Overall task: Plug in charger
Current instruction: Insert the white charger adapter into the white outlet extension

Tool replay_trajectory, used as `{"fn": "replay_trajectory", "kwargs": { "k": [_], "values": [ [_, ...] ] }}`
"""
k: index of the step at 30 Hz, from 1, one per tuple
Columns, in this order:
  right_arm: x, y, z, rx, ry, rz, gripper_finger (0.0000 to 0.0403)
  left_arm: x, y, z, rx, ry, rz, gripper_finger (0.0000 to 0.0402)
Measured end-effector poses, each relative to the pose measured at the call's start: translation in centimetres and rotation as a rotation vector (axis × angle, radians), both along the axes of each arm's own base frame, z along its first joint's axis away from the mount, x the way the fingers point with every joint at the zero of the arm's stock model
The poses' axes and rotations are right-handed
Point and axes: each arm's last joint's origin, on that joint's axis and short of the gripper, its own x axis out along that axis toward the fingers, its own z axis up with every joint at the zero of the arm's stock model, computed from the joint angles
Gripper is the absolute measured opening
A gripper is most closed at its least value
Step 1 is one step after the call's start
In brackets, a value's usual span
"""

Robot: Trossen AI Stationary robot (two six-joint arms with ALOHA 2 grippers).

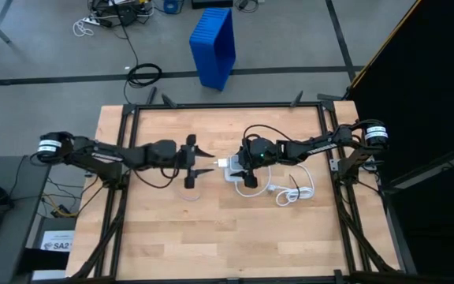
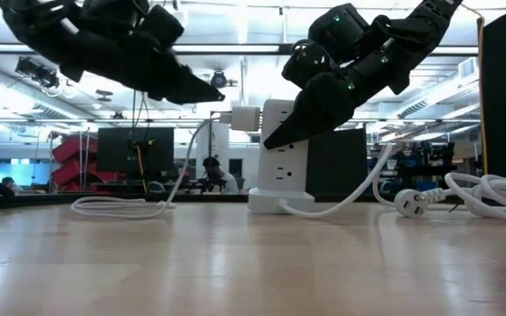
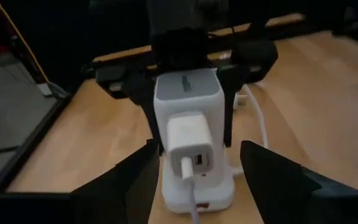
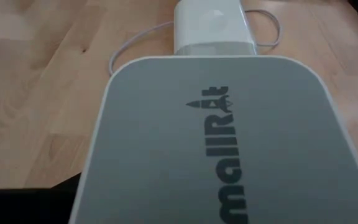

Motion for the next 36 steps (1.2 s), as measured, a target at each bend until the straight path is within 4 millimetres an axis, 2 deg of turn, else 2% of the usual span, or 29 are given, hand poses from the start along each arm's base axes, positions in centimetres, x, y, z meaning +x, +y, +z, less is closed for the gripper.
{"fn": "replay_trajectory", "kwargs": {
  "k": [4,10,15,20,28,32,36],
  "values": [
    [0.0,0.0,0.0,0.000,0.000,-0.001,0.0262,0.4,0.6,0.1,-0.051,0.008,0.031,0.0209],
    [0.0,0.0,0.0,0.001,-0.003,-0.002,0.0262,0.6,0.6,-0.5,-0.083,0.091,0.015,0.0209],
    [0.0,0.0,0.0,0.001,-0.008,-0.003,0.0262,0.7,0.6,-0.5,-0.085,0.091,0.010,0.0209],
    [0.1,0.0,0.0,0.002,-0.016,-0.002,0.0262,1.6,0.7,-1.4,-0.086,0.100,0.007,0.0209],
    [0.2,0.3,0.1,0.007,-0.029,0.016,0.0262,3.1,0.9,-1.1,-0.079,0.097,0.019,0.0208],
    [0.2,0.4,0.1,0.013,-0.028,0.015,0.0262,3.0,0.9,-1.4,-0.060,0.134,0.015,0.0195],
    [0.2,0.4,0.1,0.014,-0.028,0.015,0.0262,3.0,0.9,-1.4,-0.047,0.132,0.013,0.0161]
  ]
}}
